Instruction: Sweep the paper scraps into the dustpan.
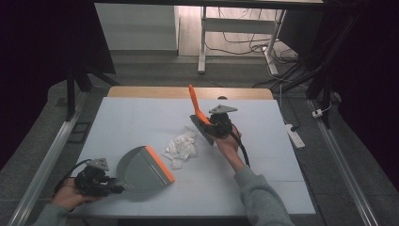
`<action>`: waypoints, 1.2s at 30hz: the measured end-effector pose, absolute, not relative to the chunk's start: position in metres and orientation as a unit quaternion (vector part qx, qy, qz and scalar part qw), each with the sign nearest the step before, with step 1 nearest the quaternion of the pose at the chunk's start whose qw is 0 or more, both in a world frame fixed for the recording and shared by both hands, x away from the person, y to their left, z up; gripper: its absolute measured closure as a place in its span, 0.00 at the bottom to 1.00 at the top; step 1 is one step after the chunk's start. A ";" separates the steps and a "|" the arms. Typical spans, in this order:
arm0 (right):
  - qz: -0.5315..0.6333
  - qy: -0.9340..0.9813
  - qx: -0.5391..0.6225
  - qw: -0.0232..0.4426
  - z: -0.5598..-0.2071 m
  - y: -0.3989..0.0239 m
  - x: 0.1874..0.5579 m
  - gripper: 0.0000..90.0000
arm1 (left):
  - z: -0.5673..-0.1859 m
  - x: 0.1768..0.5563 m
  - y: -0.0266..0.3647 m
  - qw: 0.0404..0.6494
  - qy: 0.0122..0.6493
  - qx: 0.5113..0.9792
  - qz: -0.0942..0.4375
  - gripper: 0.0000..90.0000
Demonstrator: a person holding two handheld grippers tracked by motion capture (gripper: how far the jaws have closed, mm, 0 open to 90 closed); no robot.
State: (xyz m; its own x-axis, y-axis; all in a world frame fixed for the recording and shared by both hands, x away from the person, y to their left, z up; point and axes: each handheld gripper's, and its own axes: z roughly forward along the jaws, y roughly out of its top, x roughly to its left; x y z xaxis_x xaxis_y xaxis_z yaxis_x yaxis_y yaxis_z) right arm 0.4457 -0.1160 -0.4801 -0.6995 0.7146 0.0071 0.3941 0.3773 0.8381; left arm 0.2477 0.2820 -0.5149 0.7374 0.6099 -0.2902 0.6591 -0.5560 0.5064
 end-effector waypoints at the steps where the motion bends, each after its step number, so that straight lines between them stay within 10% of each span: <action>1: 0.437 0.811 0.342 0.184 -0.481 -0.114 0.447 0.78 | -0.515 0.248 0.281 0.304 0.360 0.881 -0.041 0.68; 36: 0.392 0.864 0.290 0.123 -0.491 -0.042 0.407 0.78 | -0.521 0.260 0.259 0.310 0.373 0.874 -0.042 0.68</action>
State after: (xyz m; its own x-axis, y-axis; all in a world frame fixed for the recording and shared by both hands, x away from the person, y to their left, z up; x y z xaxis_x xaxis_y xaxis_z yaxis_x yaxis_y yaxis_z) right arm 0.4070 -0.0416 -0.4912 -0.8014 0.5980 0.0143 0.4051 0.5250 0.7485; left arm 0.2596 0.2590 -0.5205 0.7188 0.6246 -0.3053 0.6772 -0.5298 0.5106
